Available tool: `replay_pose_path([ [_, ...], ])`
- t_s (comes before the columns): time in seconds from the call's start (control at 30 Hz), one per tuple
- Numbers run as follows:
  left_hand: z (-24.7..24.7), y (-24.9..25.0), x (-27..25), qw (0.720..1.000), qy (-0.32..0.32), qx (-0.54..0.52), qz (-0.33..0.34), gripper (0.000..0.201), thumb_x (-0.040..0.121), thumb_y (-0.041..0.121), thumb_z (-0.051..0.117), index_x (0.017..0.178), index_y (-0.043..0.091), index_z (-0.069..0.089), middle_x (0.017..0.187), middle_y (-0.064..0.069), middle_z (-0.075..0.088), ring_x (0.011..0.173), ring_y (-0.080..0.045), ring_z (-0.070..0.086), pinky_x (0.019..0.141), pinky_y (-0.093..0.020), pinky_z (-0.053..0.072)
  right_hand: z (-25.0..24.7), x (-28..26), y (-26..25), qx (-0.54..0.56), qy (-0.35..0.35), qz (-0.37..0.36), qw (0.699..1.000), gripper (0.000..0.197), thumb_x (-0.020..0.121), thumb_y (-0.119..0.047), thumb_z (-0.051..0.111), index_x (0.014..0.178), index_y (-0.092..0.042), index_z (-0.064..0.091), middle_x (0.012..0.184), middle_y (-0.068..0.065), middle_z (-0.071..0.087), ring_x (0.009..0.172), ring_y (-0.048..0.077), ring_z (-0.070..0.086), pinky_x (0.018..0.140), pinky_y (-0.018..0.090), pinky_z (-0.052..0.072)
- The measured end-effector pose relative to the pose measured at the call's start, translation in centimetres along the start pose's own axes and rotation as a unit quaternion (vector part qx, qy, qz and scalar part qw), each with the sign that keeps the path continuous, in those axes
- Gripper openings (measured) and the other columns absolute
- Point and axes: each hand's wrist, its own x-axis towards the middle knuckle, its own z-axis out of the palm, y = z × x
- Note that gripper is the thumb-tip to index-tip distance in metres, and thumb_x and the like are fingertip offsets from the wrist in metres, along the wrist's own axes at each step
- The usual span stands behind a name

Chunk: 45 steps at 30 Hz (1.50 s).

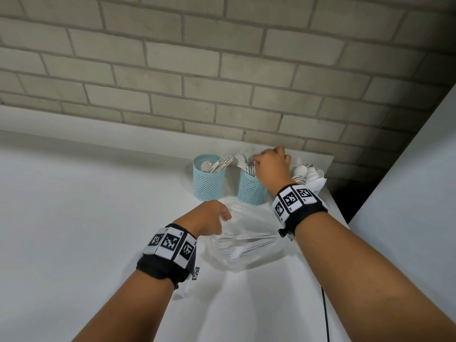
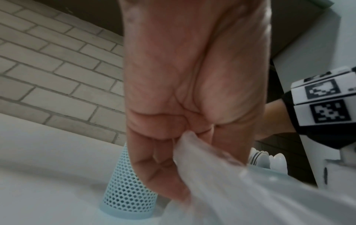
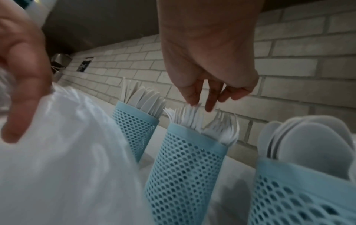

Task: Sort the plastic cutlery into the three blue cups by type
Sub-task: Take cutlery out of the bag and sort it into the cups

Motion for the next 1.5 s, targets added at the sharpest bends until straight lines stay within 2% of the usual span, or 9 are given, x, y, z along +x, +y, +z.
replay_pose_path([
  [0.13, 0.3, -0.2, 0.2, 1.000, 0.010, -0.009, 0.004, 0.049, 0.083, -0.006, 0.059, 0.127, 0.014, 0.056, 0.130, 0.001, 0.055, 0.114, -0.016, 0.055, 0.084, -0.017, 0.041, -3.3, -1.3, -2.0, 0.249, 0.032, -0.023, 0.968, 0.022, 0.084, -0.004, 0.050, 0.077, -0.010, 0.071, 0.079, 0.000, 0.066, 0.076, 0.014, 0.055, 0.065, 0.023, 0.039],
  [0.27, 0.4, -0.1, 0.3, 1.000, 0.024, 0.012, 0.013, 0.049, 0.082, -0.008, 0.054, 0.126, 0.014, 0.056, 0.128, -0.001, 0.057, 0.113, -0.017, 0.055, 0.081, -0.015, 0.039, -5.9, -3.8, -3.6, 0.232, -0.392, -0.053, 0.889, 0.019, 0.088, -0.005, 0.054, 0.083, -0.013, 0.070, 0.085, 0.001, 0.070, 0.069, 0.007, 0.062, 0.064, 0.019, 0.050],
  [0.37, 0.5, 0.0, 0.3, 0.999, 0.038, 0.031, 0.025, 0.047, 0.082, -0.008, 0.052, 0.124, 0.012, 0.057, 0.127, -0.003, 0.058, 0.112, -0.019, 0.056, 0.080, -0.015, 0.038, -3.8, -5.2, -4.4, 0.158, -0.516, -0.033, 0.841, 0.026, 0.089, -0.003, 0.055, 0.115, -0.003, 0.062, 0.109, 0.012, 0.066, 0.086, 0.019, 0.064, 0.080, 0.029, 0.053],
  [0.6, 0.9, -0.3, 0.2, 0.999, 0.036, 0.009, 0.031, 0.055, 0.079, -0.013, 0.048, 0.127, 0.013, 0.056, 0.128, -0.002, 0.058, 0.117, -0.017, 0.054, 0.085, -0.015, 0.037, 2.0, -8.5, -4.7, -0.051, -0.368, -0.106, 0.922, 0.036, 0.087, -0.029, 0.060, 0.117, -0.010, 0.057, 0.106, 0.004, 0.063, 0.094, 0.020, 0.058, 0.077, 0.029, 0.047],
  [0.8, 1.0, -0.6, 0.4, 0.998, 0.048, -0.002, 0.027, 0.057, 0.078, -0.015, 0.046, 0.126, 0.016, 0.056, 0.128, 0.000, 0.058, 0.118, -0.015, 0.053, 0.084, -0.014, 0.037, 3.1, -9.0, -4.8, -0.085, -0.337, -0.143, 0.927, 0.015, 0.092, -0.029, 0.054, 0.094, -0.015, 0.054, 0.075, 0.000, 0.047, 0.078, 0.019, 0.050, 0.050, 0.023, 0.031],
  [0.93, 1.2, -0.7, 0.4, 0.998, 0.057, -0.002, 0.030, 0.060, 0.077, -0.016, 0.045, 0.125, 0.017, 0.057, 0.133, -0.002, 0.054, 0.120, -0.016, 0.051, 0.082, -0.014, 0.037, 2.8, -9.2, -4.5, -0.075, -0.337, -0.162, 0.924, 0.019, 0.090, -0.024, 0.056, 0.103, -0.011, 0.059, 0.089, 0.003, 0.052, 0.082, 0.020, 0.048, 0.065, 0.028, 0.038],
  [1.0, 1.2, -0.9, 0.2, 0.998, 0.063, -0.001, 0.025, 0.060, 0.078, -0.018, 0.043, 0.125, 0.018, 0.056, 0.135, -0.003, 0.051, 0.121, -0.019, 0.050, 0.078, -0.015, 0.038, 2.5, -9.2, -4.2, -0.066, -0.334, -0.165, 0.926, 0.010, 0.088, -0.022, 0.058, 0.085, -0.013, 0.057, 0.087, 0.004, 0.053, 0.081, 0.021, 0.048, 0.066, 0.029, 0.039],
  [1.23, 1.4, -1.8, 0.0, 0.996, 0.092, 0.017, 0.002, 0.057, 0.081, -0.014, 0.039, 0.127, 0.015, 0.055, 0.133, -0.003, 0.053, 0.124, -0.018, 0.048, 0.098, -0.019, 0.037, 1.4, -7.9, -2.4, -0.007, -0.345, -0.141, 0.928, 0.034, 0.082, -0.011, 0.061, 0.056, -0.016, 0.039, 0.062, -0.002, 0.041, 0.067, 0.019, 0.043, 0.051, 0.024, 0.028],
  [1.5, 1.1, -0.6, 0.4, 0.993, 0.092, 0.057, -0.037, 0.051, 0.079, 0.026, 0.071, 0.127, 0.025, 0.054, 0.134, -0.003, 0.042, 0.130, -0.027, 0.028, 0.104, -0.036, 0.032, -1.5, -6.1, -0.5, 0.351, -0.345, -0.035, 0.870, 0.006, 0.085, -0.009, 0.066, 0.091, -0.011, 0.064, 0.095, 0.006, 0.071, 0.091, 0.019, 0.067, 0.085, 0.035, 0.053],
])
